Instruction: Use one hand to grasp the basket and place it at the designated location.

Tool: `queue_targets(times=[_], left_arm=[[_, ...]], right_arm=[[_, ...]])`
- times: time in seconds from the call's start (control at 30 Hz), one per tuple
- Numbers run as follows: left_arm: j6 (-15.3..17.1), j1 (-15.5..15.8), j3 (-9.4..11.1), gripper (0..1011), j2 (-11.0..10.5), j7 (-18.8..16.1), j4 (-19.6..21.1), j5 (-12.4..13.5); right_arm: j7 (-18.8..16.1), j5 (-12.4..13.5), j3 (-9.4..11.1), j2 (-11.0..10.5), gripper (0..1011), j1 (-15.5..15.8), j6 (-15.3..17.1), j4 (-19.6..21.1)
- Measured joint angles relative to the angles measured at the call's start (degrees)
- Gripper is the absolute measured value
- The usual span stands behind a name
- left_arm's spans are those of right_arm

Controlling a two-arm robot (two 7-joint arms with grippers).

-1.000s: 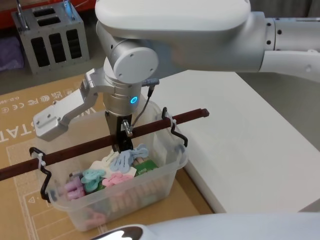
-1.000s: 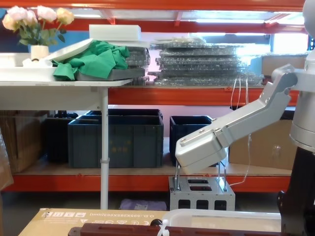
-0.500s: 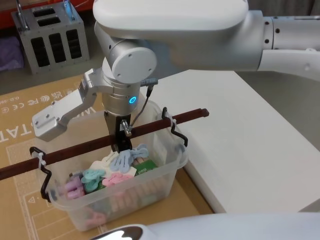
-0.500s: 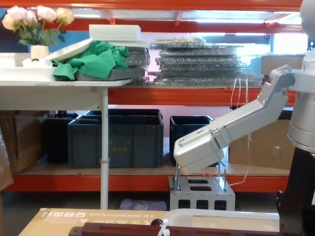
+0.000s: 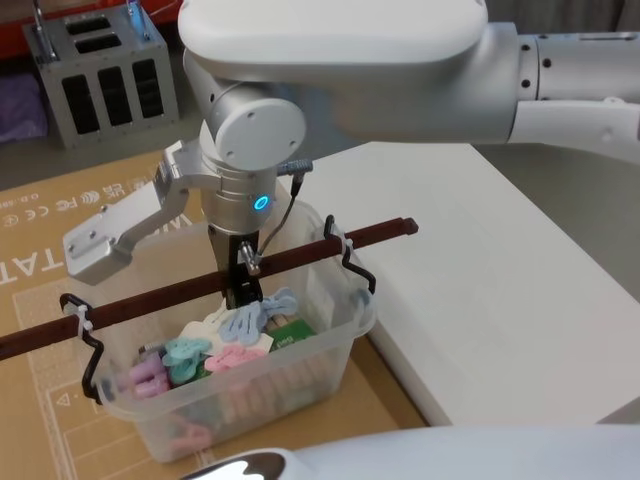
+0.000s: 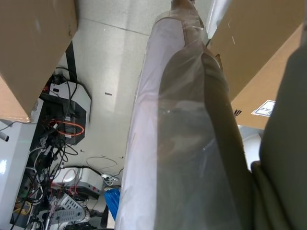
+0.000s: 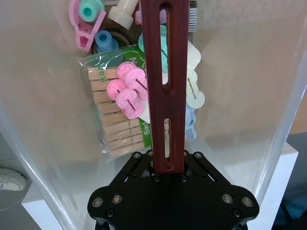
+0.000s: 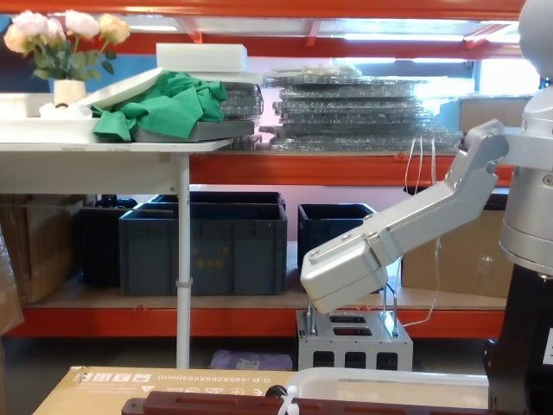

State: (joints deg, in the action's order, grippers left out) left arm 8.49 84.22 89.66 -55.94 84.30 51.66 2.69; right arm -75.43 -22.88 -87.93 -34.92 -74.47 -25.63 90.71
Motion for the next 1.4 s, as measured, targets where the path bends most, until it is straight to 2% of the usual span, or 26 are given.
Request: queue_targets(times=[0.07, 0.17, 0.27, 0.37, 0.5, 0.53, 0.57, 0.77, 0.8, 1.0, 1.4], left_arm=[[0.00, 0.00, 0.00, 0, 0.00, 0.00, -0.01, 0.00], [0.00, 0.00, 0.00, 0, 0.00, 0.00, -0.01, 0.00], [0.00, 0.00, 0.00, 0, 0.00, 0.00, -0.02, 0.01], [0.00, 0.00, 0.00, 0, 0.00, 0.00, 0.00, -0.01], [0.00, 0.00, 0.00, 0, 0.00, 0.00, -0.01, 0.00], [0.00, 0.00, 0.00, 0, 0.00, 0.00, -0.01, 0.00], [0.00, 0.00, 0.00, 0, 0.00, 0.00, -0.01, 0.00], [0.00, 0.00, 0.00, 0, 0.00, 0.00, -0.01, 0.01], [0.00, 0.00, 0.00, 0, 0.00, 0.00, -0.01, 0.01], [0.00, 0.00, 0.00, 0, 0.00, 0.00, -0.01, 0.01], [0.00, 0.00, 0.00, 0, 0.00, 0.00, -0.01, 0.00]], right_arm=[[0.06, -0.04, -0.01, -0.15, 139, 0.00, 0.17, 0.18], [0.22, -0.06, 0.00, -0.40, 258, 0.00, 0.18, 0.39], [0.57, 0.09, 0.17, -0.78, 326, 0.00, -0.14, 0.53], [0.92, 0.46, 0.40, -1.04, 456, 0.02, -0.49, 0.62], [1.00, 0.44, 0.47, -1.16, 530, 0.05, -0.62, 0.69], [1.13, 0.40, 0.51, -1.29, 616, 0.07, -0.76, 0.76], [1.21, 0.38, 0.54, -1.35, 616, 0.09, -0.83, 0.80], [1.74, 0.28, 0.95, -1.74, 831, 0.24, -1.09, 1.12], [1.79, 0.26, 0.99, -1.76, 831, 0.26, -1.12, 1.13], [2.31, 0.04, 1.48, -1.95, 1000, 0.42, -1.16, 1.14], [2.70, -0.12, 2.38, -2.29, 1001, 0.51, -1.14, 1.14]])
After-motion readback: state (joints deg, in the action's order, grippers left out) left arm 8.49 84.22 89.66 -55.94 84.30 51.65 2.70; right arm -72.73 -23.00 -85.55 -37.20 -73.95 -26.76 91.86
